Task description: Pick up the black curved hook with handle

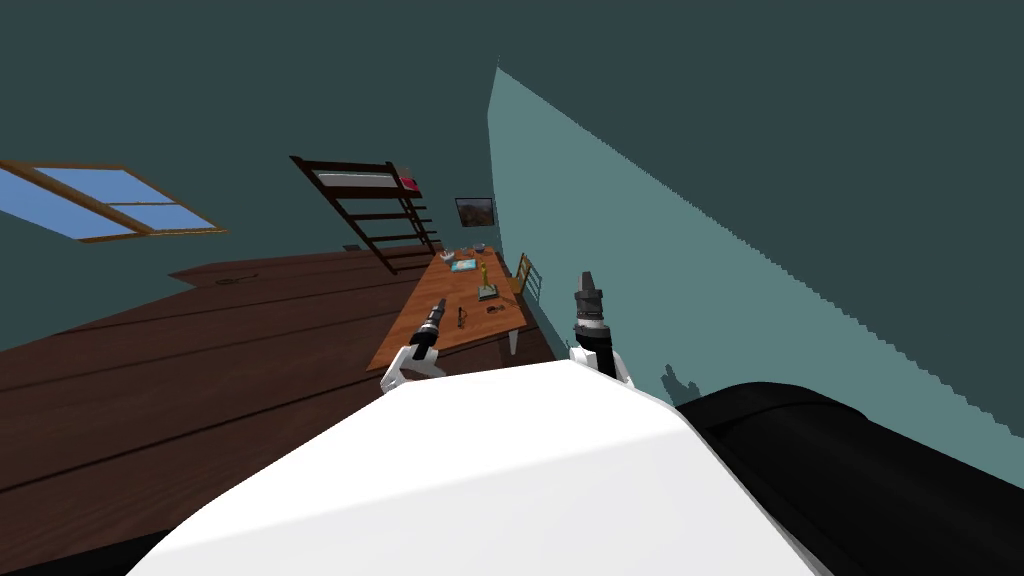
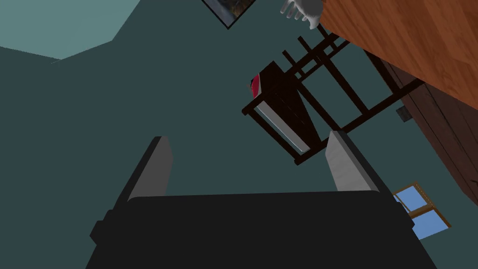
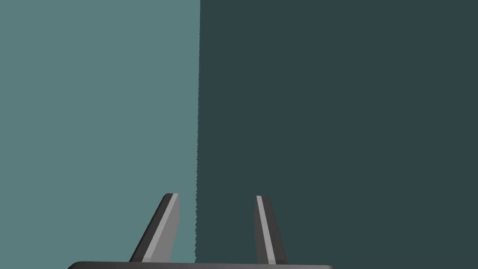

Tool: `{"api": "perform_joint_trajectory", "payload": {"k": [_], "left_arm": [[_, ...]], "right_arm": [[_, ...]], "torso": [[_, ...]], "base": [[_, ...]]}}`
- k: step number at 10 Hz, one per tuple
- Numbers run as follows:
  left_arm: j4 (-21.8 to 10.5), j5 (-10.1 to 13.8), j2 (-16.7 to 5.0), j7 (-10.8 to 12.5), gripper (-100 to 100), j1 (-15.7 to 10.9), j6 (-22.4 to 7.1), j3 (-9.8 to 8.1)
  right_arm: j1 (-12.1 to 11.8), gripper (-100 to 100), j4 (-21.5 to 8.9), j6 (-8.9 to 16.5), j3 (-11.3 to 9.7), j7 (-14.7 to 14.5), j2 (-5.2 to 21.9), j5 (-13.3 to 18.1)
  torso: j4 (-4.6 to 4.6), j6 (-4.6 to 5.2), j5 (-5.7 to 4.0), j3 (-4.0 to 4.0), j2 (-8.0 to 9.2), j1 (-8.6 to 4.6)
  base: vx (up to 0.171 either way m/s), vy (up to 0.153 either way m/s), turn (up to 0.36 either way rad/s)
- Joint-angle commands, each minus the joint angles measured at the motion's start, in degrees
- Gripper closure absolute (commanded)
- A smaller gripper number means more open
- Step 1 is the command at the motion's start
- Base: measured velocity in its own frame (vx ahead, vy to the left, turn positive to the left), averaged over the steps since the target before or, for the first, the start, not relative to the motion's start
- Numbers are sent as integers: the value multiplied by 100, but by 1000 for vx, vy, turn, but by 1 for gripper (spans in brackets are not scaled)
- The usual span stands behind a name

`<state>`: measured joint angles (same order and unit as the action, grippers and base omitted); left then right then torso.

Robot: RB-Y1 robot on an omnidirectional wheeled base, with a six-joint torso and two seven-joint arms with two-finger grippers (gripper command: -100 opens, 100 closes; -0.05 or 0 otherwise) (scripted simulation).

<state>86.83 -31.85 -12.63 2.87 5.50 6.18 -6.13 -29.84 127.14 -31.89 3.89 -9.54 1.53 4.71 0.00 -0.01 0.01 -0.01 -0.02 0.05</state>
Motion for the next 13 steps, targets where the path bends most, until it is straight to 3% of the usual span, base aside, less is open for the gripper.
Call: {"api": "perform_joint_trajectory", "payload": {"k": [1,13], "left_arm": [[-190,-80,-3,-7,-100,-52,-30,-9],[-2091,-1143,-176,-36,-100,-951,-511,4]], "right_arm": [[0,0,0,0,0,0,0,0],[-1,0,0,0,1,0,0,0]], "torso": [[0,0,0,0,0,0],[0,-5,0,-1,-1,4]], "base": [[1,12,-64],[3,19,-103]]}}
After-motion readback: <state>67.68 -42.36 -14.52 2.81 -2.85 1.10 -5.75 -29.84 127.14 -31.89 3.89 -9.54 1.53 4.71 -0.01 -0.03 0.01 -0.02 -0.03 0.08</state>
